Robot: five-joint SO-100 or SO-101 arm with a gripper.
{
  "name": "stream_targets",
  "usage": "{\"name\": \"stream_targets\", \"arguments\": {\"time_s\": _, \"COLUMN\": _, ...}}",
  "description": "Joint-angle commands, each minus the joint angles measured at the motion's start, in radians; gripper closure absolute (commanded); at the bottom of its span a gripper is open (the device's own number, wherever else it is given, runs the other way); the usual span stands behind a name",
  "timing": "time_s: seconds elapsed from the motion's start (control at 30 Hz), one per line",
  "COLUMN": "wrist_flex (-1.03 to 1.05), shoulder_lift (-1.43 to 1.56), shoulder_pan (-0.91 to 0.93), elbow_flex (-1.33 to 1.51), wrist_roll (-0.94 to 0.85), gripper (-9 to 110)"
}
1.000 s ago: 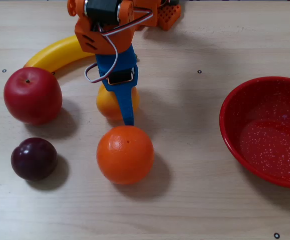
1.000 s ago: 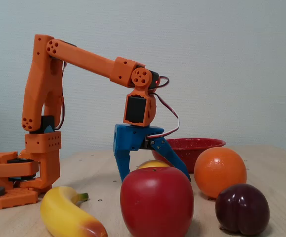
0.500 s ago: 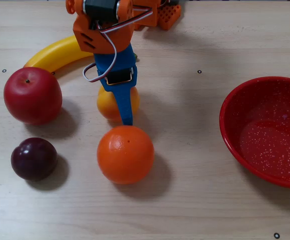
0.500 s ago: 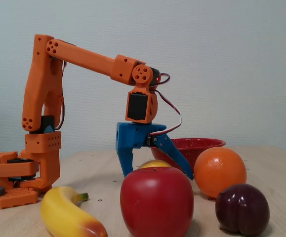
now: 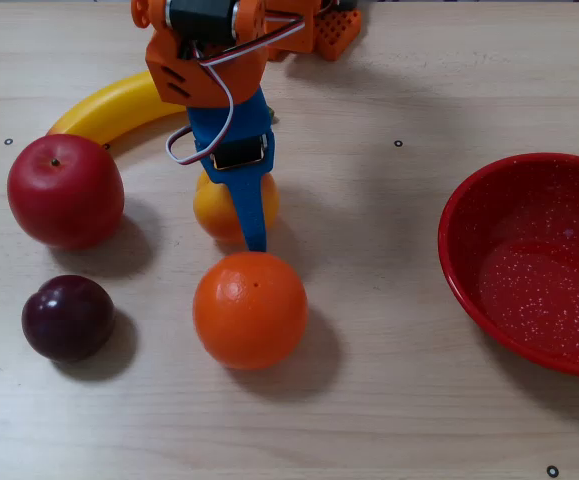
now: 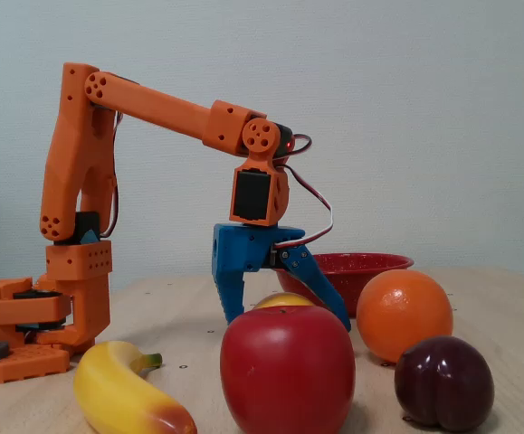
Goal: Put peach in the red bowl.
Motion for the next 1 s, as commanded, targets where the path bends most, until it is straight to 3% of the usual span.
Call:
{"name": "stream_targets", "arguments": {"time_s": 0.0, "wrist_flex": 0.014, "shoulder_lift": 0.026, "shoulder_pan": 0.014, "elbow_flex": -0.078, "wrist_roll": -0.023, "gripper": 57}}
{"name": "stream_targets", "arguments": {"time_s": 0.47, "wrist_flex": 0.014, "shoulder_lift": 0.021, "shoulder_pan": 0.015, "elbow_flex": -0.083, "wrist_roll": -0.044, "gripper": 72}}
{"name": "stream_targets", "arguments": {"time_s": 0.97, "wrist_flex": 0.052, "shoulder_lift": 0.032, "shoulder_pan": 0.021, "elbow_flex": -0.103, "wrist_roll": -0.046, "gripper": 62}}
